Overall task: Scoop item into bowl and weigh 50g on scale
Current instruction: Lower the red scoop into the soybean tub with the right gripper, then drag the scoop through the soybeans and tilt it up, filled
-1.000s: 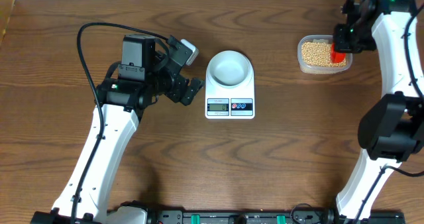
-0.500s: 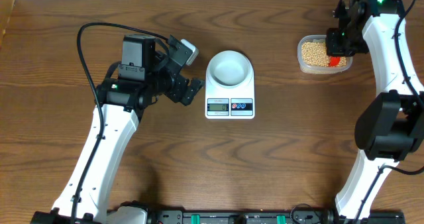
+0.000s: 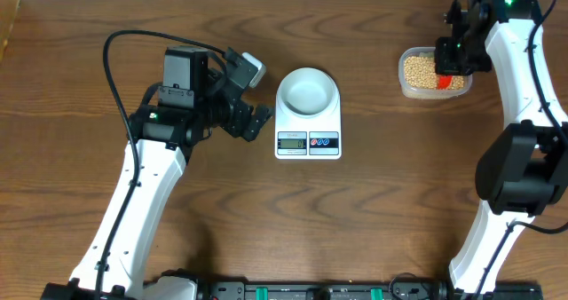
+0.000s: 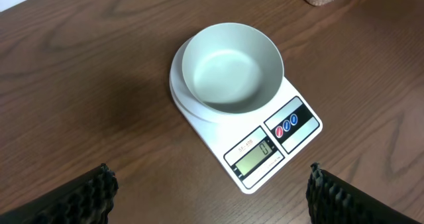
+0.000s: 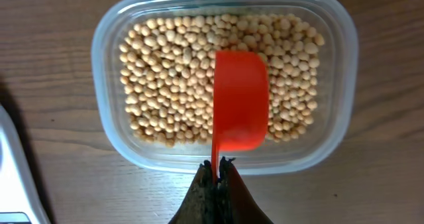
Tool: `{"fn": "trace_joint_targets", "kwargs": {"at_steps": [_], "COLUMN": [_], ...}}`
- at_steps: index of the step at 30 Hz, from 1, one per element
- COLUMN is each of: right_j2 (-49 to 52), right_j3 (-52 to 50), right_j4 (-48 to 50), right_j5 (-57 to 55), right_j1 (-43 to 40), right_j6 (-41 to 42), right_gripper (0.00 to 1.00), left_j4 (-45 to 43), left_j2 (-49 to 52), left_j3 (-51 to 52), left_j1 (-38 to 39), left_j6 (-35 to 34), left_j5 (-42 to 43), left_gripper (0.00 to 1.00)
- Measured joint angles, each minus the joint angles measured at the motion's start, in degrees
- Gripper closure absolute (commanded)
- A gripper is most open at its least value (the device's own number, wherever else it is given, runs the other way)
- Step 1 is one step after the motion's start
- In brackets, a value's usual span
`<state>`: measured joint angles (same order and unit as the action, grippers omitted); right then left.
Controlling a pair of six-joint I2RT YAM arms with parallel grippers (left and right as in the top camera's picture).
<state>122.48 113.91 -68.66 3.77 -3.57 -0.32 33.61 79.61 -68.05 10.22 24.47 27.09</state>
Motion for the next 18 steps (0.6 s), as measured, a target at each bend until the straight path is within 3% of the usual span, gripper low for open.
{"fn": "trace_joint_targets", "kwargs": {"at_steps": [18], "right_j2": [-0.09], "right_j3": [-6.25], "right_j4": [4.17], "right_j5": [5.22], "right_j1": [0.00], "right_j6": [0.07], "right_gripper": [0.98], "left_j4": [0.02], "left_j2": [0.00], "left_j3": [0.00], "left_j1": [0.00], "left_j6": [0.00], "left_j5": [0.02], "left_gripper": [0.06]}}
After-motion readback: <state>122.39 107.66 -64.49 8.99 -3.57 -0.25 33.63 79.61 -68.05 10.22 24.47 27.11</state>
